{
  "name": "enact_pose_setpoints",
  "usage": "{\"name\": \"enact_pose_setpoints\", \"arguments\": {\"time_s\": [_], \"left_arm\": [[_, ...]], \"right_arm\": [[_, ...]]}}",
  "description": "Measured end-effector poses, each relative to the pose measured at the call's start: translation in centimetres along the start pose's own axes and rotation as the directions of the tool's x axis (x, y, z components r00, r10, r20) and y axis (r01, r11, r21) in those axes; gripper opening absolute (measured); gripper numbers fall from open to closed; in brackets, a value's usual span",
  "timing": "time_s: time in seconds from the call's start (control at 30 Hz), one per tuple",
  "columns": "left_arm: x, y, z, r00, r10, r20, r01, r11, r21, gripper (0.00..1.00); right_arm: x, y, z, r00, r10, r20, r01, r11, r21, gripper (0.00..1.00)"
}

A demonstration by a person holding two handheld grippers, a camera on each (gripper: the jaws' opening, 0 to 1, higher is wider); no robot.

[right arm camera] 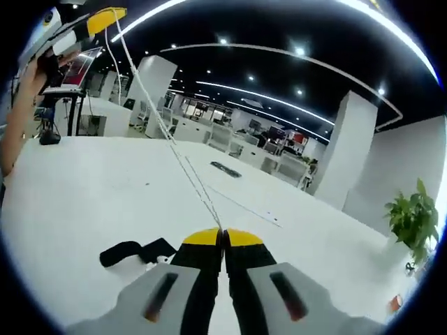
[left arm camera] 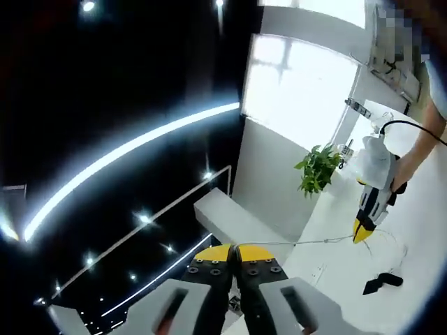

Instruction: Peel open the Velcro strap on the desktop, arrange the wired earphones neatly onto it, and close the Velcro strap to secure them.

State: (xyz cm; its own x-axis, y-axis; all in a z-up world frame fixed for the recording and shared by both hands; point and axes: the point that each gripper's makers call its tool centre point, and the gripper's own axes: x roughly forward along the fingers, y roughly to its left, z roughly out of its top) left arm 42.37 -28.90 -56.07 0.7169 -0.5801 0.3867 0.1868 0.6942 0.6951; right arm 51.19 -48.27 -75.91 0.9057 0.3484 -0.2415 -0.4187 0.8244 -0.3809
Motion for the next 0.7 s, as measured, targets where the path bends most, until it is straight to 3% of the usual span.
{"name": "enact_pose_setpoints", "arguments": {"time_s": [0.33,0.43,0.63,0.7], "left_arm": [[0.0,0.1,-0.5,0.999,0.033,-0.014,-0.034,0.999,-0.017,0.05],[-0.1,-0.1,-0.3,0.999,0.032,-0.009,-0.032,0.999,-0.038,0.05],[0.2,-1.0,1.1,0.999,0.016,0.031,-0.014,0.999,-0.052,0.05],[0.4,-0.9,0.9,0.999,0.012,0.037,-0.01,0.999,-0.046,0.05]], "right_arm": [[-0.4,-0.1,0.2,0.998,0.035,0.046,-0.037,0.998,0.055,0.04],[-0.3,0.2,0.1,0.995,0.075,0.07,-0.082,0.991,0.104,0.04],[0.5,2.0,-0.9,0.991,0.124,0.039,-0.127,0.989,0.078,0.05],[0.9,2.5,-1.1,0.99,0.139,0.029,-0.141,0.988,0.068,0.05]]}}
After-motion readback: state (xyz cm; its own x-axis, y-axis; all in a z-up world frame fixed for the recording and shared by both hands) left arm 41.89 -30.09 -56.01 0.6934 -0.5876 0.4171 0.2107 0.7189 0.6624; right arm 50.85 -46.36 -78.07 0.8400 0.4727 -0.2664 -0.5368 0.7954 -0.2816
